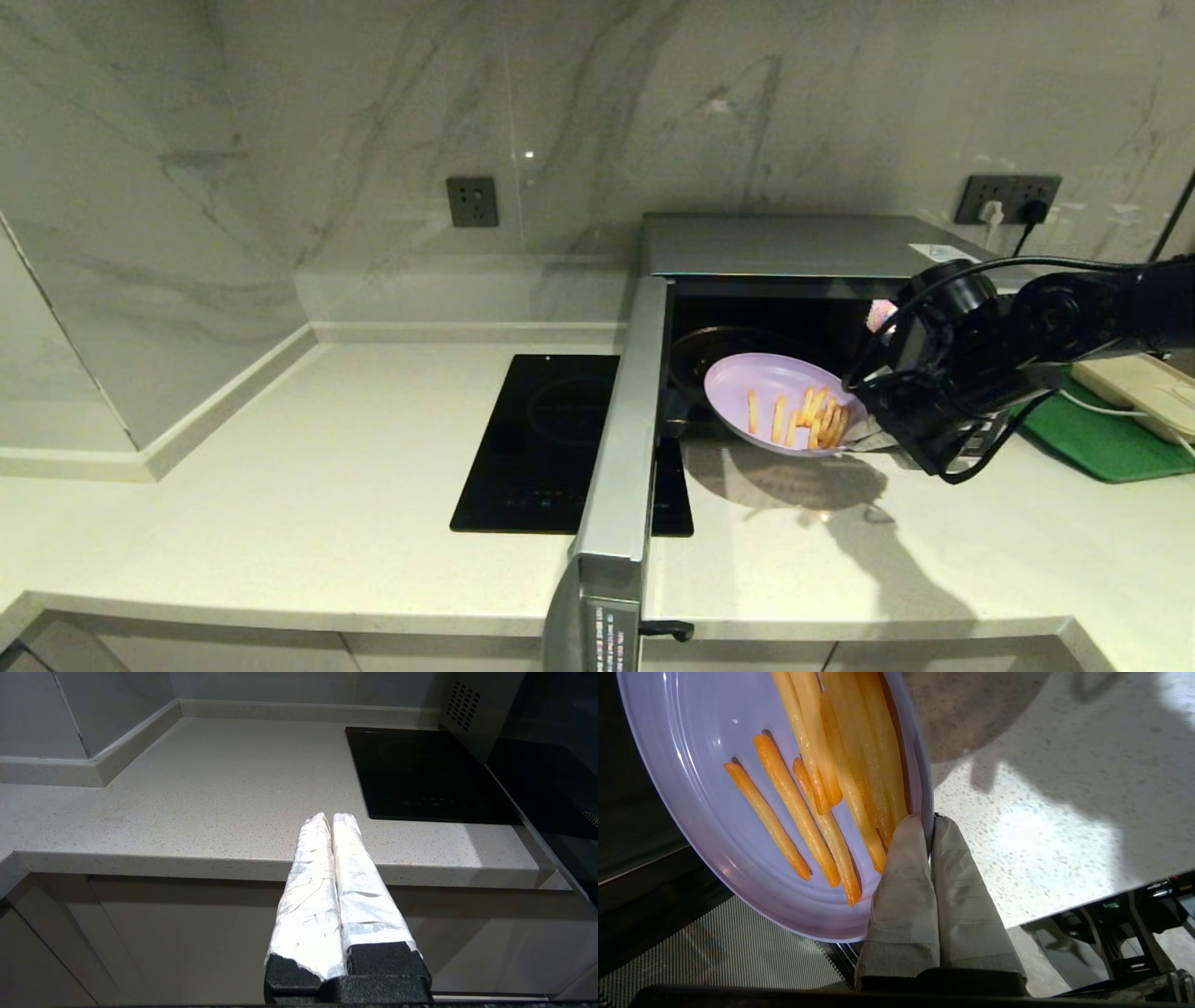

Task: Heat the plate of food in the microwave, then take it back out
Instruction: Put the plate in the microwave oven

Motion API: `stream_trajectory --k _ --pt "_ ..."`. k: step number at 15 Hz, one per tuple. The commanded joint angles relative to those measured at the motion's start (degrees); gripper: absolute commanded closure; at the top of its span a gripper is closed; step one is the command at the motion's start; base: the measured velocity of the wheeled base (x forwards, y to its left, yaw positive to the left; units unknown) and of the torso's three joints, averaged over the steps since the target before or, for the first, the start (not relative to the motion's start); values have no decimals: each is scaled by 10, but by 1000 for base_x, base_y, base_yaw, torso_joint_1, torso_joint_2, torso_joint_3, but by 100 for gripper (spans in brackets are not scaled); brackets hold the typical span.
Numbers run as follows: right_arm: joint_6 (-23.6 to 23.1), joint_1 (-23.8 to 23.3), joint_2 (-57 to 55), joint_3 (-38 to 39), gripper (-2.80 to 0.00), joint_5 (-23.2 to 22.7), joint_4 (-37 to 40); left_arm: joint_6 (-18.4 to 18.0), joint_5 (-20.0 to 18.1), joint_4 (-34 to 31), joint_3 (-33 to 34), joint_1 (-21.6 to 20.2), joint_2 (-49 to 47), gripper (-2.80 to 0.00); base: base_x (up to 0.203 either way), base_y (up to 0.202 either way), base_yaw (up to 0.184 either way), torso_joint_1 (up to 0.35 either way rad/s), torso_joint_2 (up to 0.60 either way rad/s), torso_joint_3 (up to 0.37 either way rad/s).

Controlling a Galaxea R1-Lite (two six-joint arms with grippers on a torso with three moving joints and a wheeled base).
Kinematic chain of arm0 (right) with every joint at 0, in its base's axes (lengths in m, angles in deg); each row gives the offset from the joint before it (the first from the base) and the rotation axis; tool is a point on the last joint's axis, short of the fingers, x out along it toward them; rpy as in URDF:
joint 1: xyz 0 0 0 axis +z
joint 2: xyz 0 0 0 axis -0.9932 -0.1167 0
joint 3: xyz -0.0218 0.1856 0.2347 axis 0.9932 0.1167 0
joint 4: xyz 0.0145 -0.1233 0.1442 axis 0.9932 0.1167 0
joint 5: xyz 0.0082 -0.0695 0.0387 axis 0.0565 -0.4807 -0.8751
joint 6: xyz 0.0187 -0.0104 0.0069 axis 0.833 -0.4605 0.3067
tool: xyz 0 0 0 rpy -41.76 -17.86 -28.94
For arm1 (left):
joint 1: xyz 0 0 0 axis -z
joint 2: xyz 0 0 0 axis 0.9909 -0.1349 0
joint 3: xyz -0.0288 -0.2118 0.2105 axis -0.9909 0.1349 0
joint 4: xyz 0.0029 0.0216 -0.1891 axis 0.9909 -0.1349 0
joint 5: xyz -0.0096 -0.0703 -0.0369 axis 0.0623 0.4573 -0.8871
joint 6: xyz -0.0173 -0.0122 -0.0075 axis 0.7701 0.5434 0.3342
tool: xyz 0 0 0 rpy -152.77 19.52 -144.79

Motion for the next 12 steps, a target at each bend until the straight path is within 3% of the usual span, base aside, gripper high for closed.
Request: stream_trajectory --k 1,9,12 --pt "10 6 -41 -26 0 0 2 1 0 0 0 0 0 0 0 0 0 0 0 0" --pt "9 8 -89 -63 0 1 -43 1 0 0 0 0 0 0 0 0 0 0 0 0" --pt "12 6 -123 -83 0 35 -56 1 1 0 0 0 0 0 0 0 0 0 0 0"
